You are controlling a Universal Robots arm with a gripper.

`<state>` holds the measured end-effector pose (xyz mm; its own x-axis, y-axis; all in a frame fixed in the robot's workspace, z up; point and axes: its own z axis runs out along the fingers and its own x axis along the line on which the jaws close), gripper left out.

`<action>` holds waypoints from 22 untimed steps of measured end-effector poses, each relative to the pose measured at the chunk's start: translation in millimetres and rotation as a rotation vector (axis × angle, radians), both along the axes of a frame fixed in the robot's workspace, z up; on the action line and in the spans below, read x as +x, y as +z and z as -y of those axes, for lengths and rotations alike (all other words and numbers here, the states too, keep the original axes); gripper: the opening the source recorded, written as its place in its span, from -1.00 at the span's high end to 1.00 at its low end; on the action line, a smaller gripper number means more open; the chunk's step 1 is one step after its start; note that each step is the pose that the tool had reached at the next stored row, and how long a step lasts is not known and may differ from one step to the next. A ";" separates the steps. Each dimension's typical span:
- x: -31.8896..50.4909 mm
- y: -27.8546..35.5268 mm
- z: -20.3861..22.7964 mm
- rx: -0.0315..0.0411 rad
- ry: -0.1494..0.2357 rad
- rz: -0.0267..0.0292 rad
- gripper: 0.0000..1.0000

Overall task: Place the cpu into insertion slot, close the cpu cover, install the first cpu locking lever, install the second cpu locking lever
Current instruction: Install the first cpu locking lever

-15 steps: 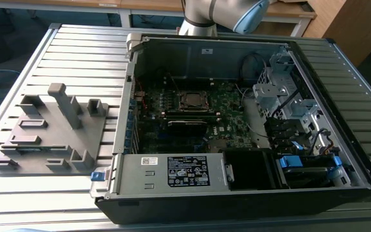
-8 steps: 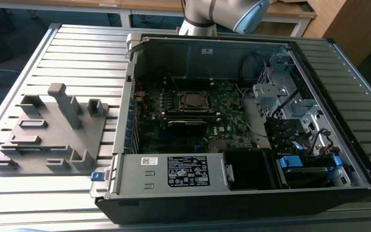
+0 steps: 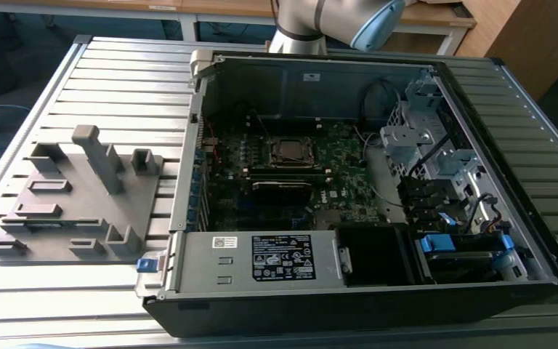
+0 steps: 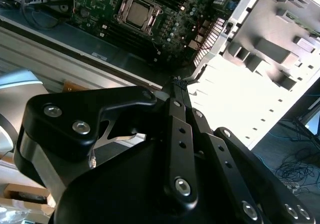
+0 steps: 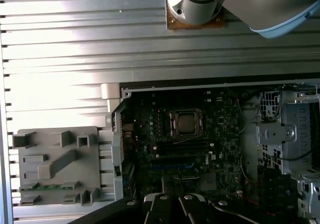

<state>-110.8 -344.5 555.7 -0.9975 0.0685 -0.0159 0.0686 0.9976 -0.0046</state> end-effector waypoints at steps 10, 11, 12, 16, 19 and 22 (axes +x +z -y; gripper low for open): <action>-0.3 -9.4 0.1 0.0017 0.000 0.0007 0.80; -0.4 -10.8 0.2 0.0017 0.000 0.0006 0.80; -0.5 -12.4 0.3 0.0017 0.000 0.0006 0.80; -1.1 -16.9 0.6 0.0019 0.000 0.0009 0.80; -1.3 -17.5 0.5 0.0017 0.000 0.0007 0.80; -1.3 -17.5 0.5 0.0016 0.000 0.0007 0.80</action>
<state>-112.0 -345.0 538.1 -0.9975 0.0686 -0.0164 0.0686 0.9976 -0.0029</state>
